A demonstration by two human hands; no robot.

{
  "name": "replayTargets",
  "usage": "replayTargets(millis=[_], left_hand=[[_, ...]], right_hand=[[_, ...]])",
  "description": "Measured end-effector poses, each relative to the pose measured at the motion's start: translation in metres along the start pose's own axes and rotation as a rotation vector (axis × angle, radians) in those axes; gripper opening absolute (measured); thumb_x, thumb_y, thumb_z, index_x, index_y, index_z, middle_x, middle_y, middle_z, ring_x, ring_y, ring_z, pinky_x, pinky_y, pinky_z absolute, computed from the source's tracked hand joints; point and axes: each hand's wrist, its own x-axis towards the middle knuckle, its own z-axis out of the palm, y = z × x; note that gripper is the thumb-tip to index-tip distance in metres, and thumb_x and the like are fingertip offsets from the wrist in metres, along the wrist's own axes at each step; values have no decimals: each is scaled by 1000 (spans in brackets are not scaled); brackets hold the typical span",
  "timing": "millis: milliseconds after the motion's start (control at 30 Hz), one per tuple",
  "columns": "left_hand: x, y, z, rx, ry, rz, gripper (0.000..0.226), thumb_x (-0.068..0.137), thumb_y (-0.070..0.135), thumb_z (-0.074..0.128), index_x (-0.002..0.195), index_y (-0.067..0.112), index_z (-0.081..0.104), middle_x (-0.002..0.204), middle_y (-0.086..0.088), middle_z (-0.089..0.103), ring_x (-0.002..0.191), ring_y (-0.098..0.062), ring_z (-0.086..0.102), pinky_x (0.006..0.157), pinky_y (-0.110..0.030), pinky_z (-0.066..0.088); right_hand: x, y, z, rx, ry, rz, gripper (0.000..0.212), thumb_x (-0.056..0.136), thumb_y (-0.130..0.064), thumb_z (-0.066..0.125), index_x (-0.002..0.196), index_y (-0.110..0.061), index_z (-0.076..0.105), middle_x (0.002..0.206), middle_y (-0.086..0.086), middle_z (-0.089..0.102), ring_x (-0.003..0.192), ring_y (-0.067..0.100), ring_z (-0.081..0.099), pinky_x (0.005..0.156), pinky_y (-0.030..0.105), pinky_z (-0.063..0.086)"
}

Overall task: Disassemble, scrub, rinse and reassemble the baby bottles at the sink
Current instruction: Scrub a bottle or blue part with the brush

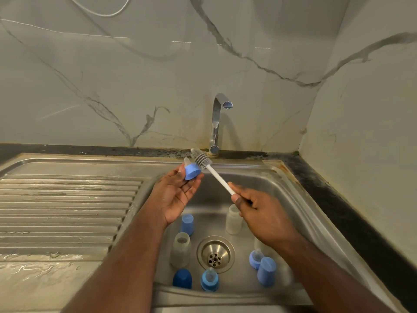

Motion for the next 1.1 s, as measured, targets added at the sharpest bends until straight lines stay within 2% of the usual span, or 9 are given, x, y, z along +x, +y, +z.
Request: replayTargets(millis=[100,233,333,500,567,700,900,1000,1100], left_hand=[[-1,-1,1,18,-14,-16,29,103,10,52,129,1,58,123,-24,69,108,-33,72,85,-36,62],[2,-3,0,43,-10,-6,32,104,8,50,135,2,56,128,-23,67,113,-35,69,87,-39,62],[3,-4,-1,76,-21,7,33,103,5,48,135,2,55,125,-22,69,112,-35,70,92,-45,60],[2,-3,0,65,-11,25,42,93,4,60,135,2,57,128,-22,67,116,-37,67,92,-46,60],[3,-2,-1,54,17,38,39,95,6,59,134,0,57,127,-21,68,115,-34,69,91,-45,60],[4,-2,0,24,38,38,36,95,11,63,128,-3,60,126,-22,68,114,-33,69,85,-42,62],[4,-3,1,25,42,54,34,94,15,63,123,-1,63,121,-19,72,108,-29,72,85,-38,62],[3,-5,1,33,18,39,33,92,15,65,120,-2,63,122,-21,71,110,-31,71,86,-38,62],[5,-4,0,71,25,62,30,96,16,62,122,1,64,121,-18,72,110,-29,71,85,-35,62]], right_hand=[[-1,-1,2,-26,-9,-29,38,104,-39,48,141,-45,50,82,-9,66,72,10,62,62,15,49],[2,-1,0,-62,4,0,40,104,-40,46,144,-44,47,90,-11,66,77,9,62,63,14,48],[-3,-3,0,-55,-17,-36,37,103,-40,48,140,-46,50,80,-9,66,61,1,56,55,13,46],[-2,-3,-2,-102,10,-41,39,104,-38,47,143,-43,49,79,-13,62,60,-5,53,56,10,42],[-5,-5,-1,-79,-10,-75,37,104,-38,49,141,-44,50,78,-11,65,59,-8,53,55,10,42],[-3,-5,-3,-115,3,-67,39,104,-37,48,143,-40,50,90,-12,68,64,-11,53,59,8,43],[-5,-6,4,-71,-16,-82,39,104,-38,48,142,-43,50,74,-9,61,59,-6,52,56,13,44],[-2,-7,5,-82,11,-60,40,104,-39,47,144,-43,47,79,-12,62,60,0,52,59,12,45],[-4,-8,6,-38,12,-63,40,104,-39,47,143,-43,47,75,-12,59,60,0,51,58,11,44]])
